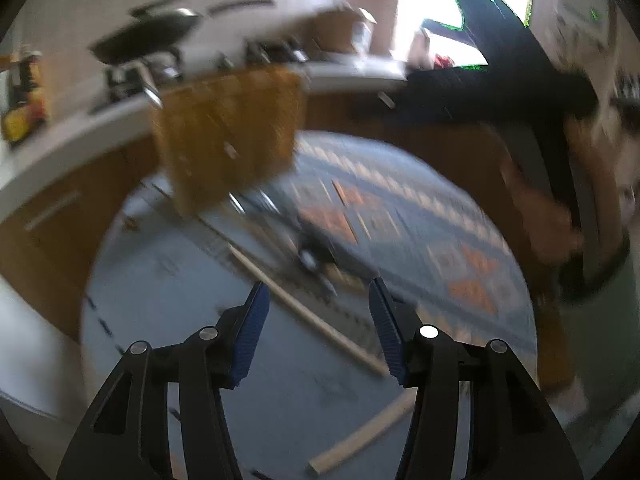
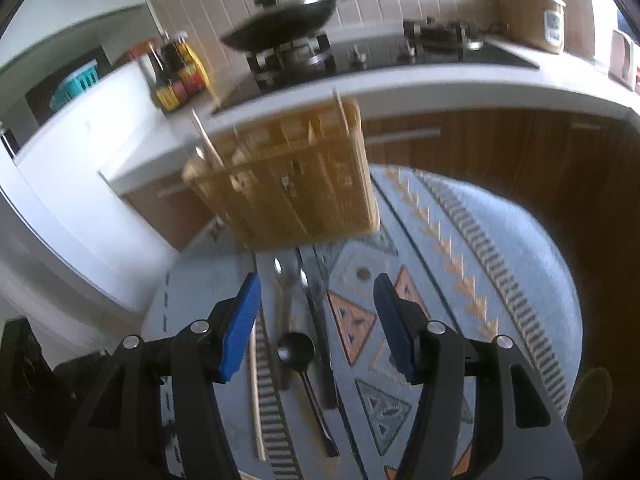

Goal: Organize utensils
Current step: 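Move both open tools back down over the utensils on the table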

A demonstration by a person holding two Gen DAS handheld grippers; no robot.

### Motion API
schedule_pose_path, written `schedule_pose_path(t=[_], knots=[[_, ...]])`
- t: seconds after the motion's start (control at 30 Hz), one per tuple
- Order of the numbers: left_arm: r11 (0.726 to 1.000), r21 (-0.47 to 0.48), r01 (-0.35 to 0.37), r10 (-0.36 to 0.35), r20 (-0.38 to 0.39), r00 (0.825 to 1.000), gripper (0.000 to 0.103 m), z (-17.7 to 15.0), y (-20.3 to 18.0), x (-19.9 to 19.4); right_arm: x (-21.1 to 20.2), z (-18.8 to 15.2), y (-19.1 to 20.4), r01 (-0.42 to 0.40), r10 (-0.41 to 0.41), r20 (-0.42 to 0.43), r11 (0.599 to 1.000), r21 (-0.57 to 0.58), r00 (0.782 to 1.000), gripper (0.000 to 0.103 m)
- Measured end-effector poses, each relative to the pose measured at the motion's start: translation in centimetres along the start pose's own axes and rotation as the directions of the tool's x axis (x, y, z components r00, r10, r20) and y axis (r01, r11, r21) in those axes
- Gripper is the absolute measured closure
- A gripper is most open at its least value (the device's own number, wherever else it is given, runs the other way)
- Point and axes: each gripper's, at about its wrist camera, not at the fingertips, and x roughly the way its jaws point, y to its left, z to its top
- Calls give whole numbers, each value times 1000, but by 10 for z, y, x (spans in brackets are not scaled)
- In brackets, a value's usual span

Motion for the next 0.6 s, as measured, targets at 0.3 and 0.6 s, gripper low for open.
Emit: schedule_pose_path(t=[0.3, 0.6], knots=[[974, 196, 114, -72, -208, 975, 53, -42, -47, 28, 33, -22, 2, -18, 16, -116, 1000, -10, 993, 48], [951, 277, 138, -33, -351, 936, 72, -62, -66, 49, 33, -28, -8, -46, 51, -128, 998, 37, 990, 48]])
